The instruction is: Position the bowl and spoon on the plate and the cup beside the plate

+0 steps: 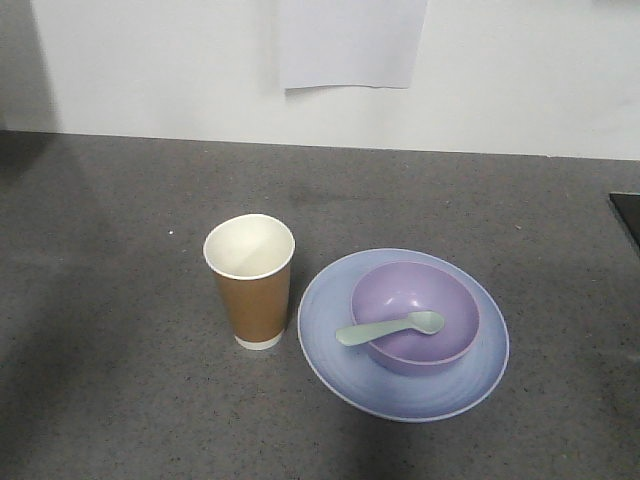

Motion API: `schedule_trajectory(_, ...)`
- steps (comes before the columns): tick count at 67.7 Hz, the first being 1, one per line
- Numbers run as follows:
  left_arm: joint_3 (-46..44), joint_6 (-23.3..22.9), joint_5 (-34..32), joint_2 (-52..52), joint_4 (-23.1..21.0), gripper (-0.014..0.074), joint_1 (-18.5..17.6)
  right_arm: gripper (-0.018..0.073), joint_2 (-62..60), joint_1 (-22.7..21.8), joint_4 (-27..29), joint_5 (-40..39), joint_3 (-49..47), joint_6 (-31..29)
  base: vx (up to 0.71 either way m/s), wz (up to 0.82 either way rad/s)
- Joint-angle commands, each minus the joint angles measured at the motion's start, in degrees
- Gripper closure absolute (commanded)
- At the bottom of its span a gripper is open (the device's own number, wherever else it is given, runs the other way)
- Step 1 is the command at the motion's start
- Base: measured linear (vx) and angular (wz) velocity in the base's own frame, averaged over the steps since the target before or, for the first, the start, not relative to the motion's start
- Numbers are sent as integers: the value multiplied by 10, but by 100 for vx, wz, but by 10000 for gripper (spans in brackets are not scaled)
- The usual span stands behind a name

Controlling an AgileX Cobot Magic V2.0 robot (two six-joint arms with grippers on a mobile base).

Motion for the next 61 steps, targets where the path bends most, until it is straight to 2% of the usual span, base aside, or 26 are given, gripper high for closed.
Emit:
schedule_trajectory(1,4,-8,-44,-30,7,146,-4,80,-2,-4,-10,-47,-13,1,0,0)
schedule_trajectory(12,12,-8,-43,-60,7,254,-4,253,-2,-4,-10,-47,-13,1,0,0)
schedule_trajectory(27,12,-8,-41,-61,8,574,-4,570,-2,-4,-10,-45,-13,1,0,0)
schedule_trajectory(29,12,-7,-41,-61,8,605,-4,576,-2,-4,-10,-45,-13,1,0,0)
schedule_trajectory(61,12,-6,-33,-61,8,604,-4,570,-2,-4,-10,-44,-13,1,0,0)
